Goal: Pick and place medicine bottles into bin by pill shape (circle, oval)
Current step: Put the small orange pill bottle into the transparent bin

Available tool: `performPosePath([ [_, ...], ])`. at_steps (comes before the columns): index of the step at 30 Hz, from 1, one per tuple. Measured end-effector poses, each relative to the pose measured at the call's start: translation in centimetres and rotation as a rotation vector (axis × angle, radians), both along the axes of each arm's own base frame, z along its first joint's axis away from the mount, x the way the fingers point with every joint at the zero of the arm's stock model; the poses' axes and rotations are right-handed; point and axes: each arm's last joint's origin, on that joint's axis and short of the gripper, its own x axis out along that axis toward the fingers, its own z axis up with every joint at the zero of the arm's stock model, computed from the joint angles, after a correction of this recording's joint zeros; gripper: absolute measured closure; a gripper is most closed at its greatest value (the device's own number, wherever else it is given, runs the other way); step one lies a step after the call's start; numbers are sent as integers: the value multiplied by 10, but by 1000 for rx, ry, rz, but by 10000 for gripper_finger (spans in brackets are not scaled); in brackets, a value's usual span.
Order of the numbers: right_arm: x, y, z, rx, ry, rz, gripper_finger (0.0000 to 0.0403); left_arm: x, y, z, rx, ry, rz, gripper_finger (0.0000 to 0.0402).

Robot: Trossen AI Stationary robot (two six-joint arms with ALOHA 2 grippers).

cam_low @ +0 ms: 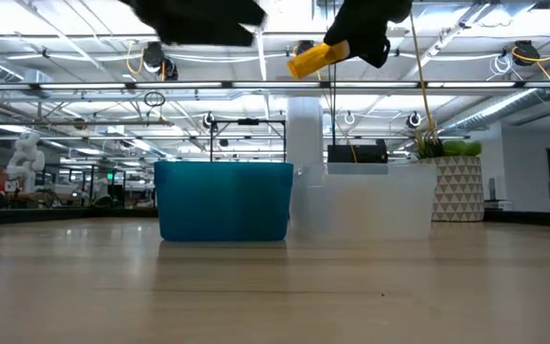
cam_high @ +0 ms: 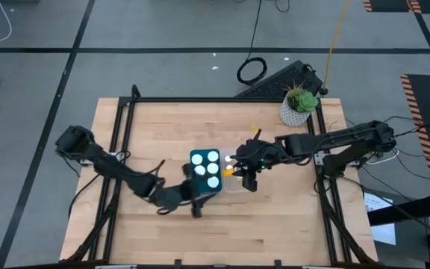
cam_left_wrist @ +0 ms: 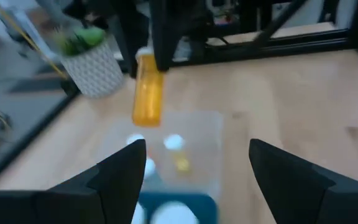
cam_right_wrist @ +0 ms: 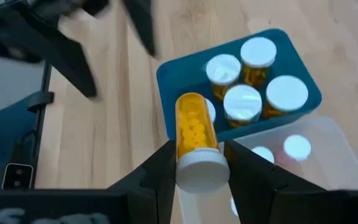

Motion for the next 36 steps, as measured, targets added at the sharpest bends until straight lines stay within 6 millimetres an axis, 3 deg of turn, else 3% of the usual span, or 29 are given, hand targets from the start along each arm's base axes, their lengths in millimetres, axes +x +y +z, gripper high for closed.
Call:
performPosePath([
  [5,1,0,1,-11,-9,12,284,22,17,-14,83,-34,67,112],
  [12,1,1,1,-16,-21,53,284,30,25,-20,197,-15,77,119],
  [20,6,1,6,-31,-95,72,284,34,33,-18,199,-21,68,190],
  [36,8,1,9,-76,-134,68,284,34,29,-12,191,-81,77,295],
])
